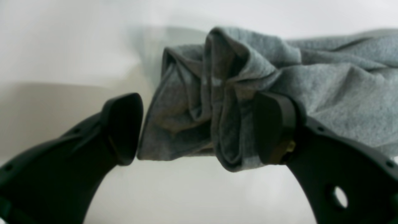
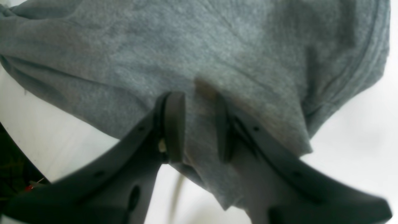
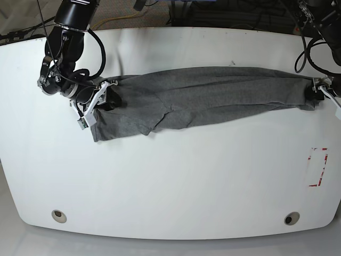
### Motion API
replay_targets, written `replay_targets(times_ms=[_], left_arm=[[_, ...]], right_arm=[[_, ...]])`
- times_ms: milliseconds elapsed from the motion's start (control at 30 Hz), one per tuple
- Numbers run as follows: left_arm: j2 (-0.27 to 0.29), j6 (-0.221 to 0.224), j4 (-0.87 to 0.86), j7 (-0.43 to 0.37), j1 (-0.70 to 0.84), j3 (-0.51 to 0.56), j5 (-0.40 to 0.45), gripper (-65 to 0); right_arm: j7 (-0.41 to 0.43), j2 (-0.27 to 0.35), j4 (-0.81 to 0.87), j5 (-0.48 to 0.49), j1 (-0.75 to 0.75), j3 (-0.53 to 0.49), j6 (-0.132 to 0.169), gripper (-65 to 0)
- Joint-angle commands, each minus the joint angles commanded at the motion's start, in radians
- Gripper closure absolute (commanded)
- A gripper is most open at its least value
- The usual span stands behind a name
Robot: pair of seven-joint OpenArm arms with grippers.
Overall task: Fold the T-shirt properly
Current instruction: 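Hold both shirt ends and stretch the folded strip taut, then release the left gripper and grasp the strip midway toward the right gripper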
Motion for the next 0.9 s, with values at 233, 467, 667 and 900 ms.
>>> replay_targets(times_ms=[233, 467, 667, 900], left_arm=[[0.008, 0.000, -0.025, 0.002, 0.008, 0.029, -0.002, -51.5], [0.009, 0.000, -0.018, 0.002, 0.057, 0.031, -0.078, -28.6], [0.009, 0.000, -0.014, 0.000, 0.063, 0.038, -0.084, -5.4], [0.049, 0.000, 0.115, 0.002, 0.081, 0.041, -0.080, -5.1]], right_arm=[[0.000, 0.000, 0.000, 0.000, 0.000, 0.000, 0.000, -16.6], [0.002, 0.000, -0.006, -0.008, 0.003, 0.000, 0.000, -16.6], [0.002, -0.003, -0.006, -0.006, 0.006, -0.006, 0.000, -16.6], [0.002, -0.005, -0.049, -0.009, 0.031, -0.008, 0.000, -16.6]])
